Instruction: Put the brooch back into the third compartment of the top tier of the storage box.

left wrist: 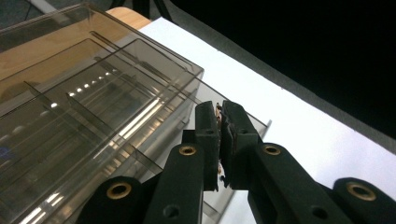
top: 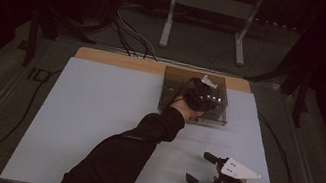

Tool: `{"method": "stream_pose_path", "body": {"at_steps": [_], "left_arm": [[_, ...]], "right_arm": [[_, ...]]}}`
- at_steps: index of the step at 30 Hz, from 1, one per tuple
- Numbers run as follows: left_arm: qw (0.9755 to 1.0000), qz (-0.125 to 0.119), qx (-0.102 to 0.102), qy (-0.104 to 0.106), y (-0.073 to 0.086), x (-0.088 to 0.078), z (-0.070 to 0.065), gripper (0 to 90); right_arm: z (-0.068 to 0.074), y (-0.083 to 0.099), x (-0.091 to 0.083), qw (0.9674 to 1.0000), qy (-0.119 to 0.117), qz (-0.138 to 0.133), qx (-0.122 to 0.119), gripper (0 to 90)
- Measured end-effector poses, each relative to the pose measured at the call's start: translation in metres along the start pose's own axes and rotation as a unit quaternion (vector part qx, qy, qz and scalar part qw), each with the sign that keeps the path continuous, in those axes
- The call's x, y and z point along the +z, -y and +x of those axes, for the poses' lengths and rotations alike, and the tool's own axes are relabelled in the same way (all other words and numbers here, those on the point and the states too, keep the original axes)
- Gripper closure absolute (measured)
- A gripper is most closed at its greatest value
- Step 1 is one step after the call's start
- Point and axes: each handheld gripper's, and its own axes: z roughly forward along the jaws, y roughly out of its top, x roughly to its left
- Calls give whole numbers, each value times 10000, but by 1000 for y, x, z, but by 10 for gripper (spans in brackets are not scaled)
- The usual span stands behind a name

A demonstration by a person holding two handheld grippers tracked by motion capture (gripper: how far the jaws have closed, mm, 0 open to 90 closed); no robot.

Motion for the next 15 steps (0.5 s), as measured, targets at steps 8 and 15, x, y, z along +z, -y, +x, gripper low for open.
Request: {"method": "stream_pose_path", "body": {"at_steps": [8,15], "left_arm": [[9999,8,-111,10,-3,5,-3,860],[9999,-130,10,-27,-6,0,-10,606]], "right_arm": [[-1,0,0,10000,-12,1,17,0],[-2,1,0,10000,-19,2,26,0]]}}
